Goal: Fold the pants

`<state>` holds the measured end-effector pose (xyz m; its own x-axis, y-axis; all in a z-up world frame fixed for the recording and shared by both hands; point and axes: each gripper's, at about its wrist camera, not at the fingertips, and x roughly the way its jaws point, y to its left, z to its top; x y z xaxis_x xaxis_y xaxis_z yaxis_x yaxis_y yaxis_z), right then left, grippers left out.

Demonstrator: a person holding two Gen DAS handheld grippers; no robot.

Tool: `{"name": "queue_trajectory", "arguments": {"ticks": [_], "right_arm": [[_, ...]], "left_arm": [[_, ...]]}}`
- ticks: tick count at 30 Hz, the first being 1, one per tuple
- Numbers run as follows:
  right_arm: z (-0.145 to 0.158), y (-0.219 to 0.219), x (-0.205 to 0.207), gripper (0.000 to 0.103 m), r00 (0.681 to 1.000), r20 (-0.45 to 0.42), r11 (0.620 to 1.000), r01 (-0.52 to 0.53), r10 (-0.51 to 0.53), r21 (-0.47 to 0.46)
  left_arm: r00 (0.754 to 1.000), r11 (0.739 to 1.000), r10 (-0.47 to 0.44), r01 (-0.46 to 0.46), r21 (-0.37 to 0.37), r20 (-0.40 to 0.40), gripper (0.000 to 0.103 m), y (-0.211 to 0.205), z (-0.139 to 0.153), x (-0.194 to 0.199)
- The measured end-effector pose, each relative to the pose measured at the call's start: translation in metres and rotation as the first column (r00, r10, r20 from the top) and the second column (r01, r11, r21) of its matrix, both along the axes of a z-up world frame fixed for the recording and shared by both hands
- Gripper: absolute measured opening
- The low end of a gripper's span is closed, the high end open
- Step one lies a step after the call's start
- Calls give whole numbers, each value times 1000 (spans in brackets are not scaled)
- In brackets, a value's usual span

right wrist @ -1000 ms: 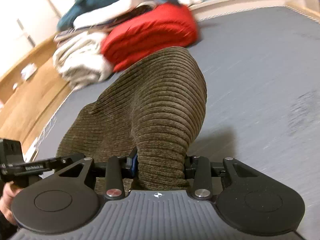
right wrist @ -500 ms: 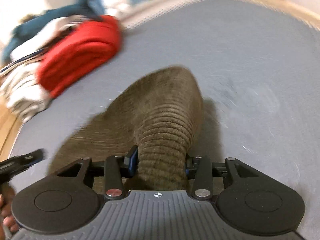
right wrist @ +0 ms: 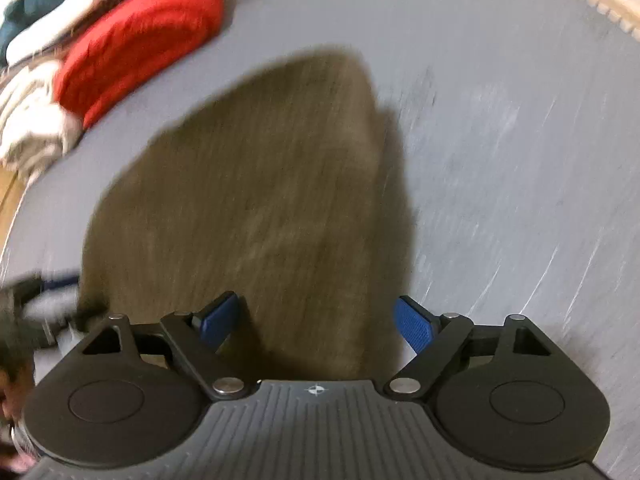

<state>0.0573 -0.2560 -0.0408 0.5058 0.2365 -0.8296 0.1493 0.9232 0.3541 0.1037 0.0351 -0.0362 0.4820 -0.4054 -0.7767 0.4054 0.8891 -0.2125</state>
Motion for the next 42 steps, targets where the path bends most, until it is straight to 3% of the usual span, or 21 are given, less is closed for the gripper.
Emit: {"name": "queue_trajectory", "arguments": {"ticks": [4, 5, 6, 7, 9, 11, 13, 14, 16, 18, 20, 23, 26, 29, 30, 32, 33, 35, 37, 42], "right_arm": [[-8, 1, -5, 85, 1000, -14, 999, -7, 8, 45], [-8, -2, -6, 85, 1000, -23, 998, -3, 5, 66], [-7, -6, -10, 82, 1000, -27, 997, -2, 4, 83], [-7, -11, -13, 71, 1000, -24, 994, -12, 14, 105], [0, -9, -15, 56, 1000, 1, 995, -25, 25, 94], [5, -14, -17, 36, 999, 33, 996, 4, -7, 91], [18, -25, -14, 32, 991, 113, 996, 63, -70, 65], [29, -29, -12, 31, 981, 176, 997, 73, -75, 17], [43, -36, -6, 30, 971, 230, 997, 78, -72, -20], [36, -40, 0, 31, 987, 151, 999, 49, -48, -4], [24, -38, -1, 38, 996, 73, 997, 62, -59, -39], [32, -28, -12, 42, 994, 106, 992, 46, -33, -121], [43, -19, -24, 45, 985, 162, 971, -23, 63, -237], [31, -22, -24, 46, 990, 111, 960, -59, 92, -272], [29, -22, -25, 47, 989, 110, 958, -64, 98, -279], [31, -18, -23, 51, 988, 114, 953, -68, 106, -295], [32, -19, -25, 51, 987, 115, 952, -70, 109, -299], [33, -18, -31, 52, 986, 116, 947, -75, 116, -313], [33, -14, -33, 54, 984, 113, 939, -93, 137, -330], [35, 0, -40, 56, 979, 116, 904, -106, 167, -414]], "left_arm": [[990, 988, 42, -62, -138, -138, 89, 3, -26, 16], [985, 982, 50, -79, -171, -168, 84, 4, -32, 17], [981, 975, 45, -85, -205, -191, 68, 2, -34, 19], [980, 971, 39, -83, -224, -193, 67, 0, -31, 16], [986, 979, 34, -65, -192, -161, 59, -7, -22, 10], [986, 973, 14, -51, -223, -167, 53, -9, -18, 4], [982, 959, -24, -30, -280, -188, 51, -16, -14, -4], [984, 962, -38, -11, -274, -174, 51, -24, -12, -10], [990, 980, -16, -13, -201, -142, 54, -35, -12, -15], [990, 986, 20, -43, -159, -141, 64, -35, -9, -14], [995, 994, 40, -49, -102, -90, 66, -37, 5, -18], [998, 998, 48, -50, 42, 45, 68, -46, 30, -34], [973, 982, 30, -70, 173, 228, 73, -62, 46, -56], [949, 985, -16, -39, 167, 314, 71, -71, 54, -70], [944, 985, -70, 15, 170, 323, 71, -77, 53, -76], [927, 961, -198, 120, 249, 318, 69, -91, 41, -87], [924, 929, -273, 182, 321, 267, 67, -99, 26, -90], [912, 880, -340, 221, 421, 231, 66, -105, 5, -97], [913, 874, -345, 227, 429, 218, 66, -103, 5, -98], [958, 881, -262, 190, 434, 112, 66, -94, 16, -98]]}}
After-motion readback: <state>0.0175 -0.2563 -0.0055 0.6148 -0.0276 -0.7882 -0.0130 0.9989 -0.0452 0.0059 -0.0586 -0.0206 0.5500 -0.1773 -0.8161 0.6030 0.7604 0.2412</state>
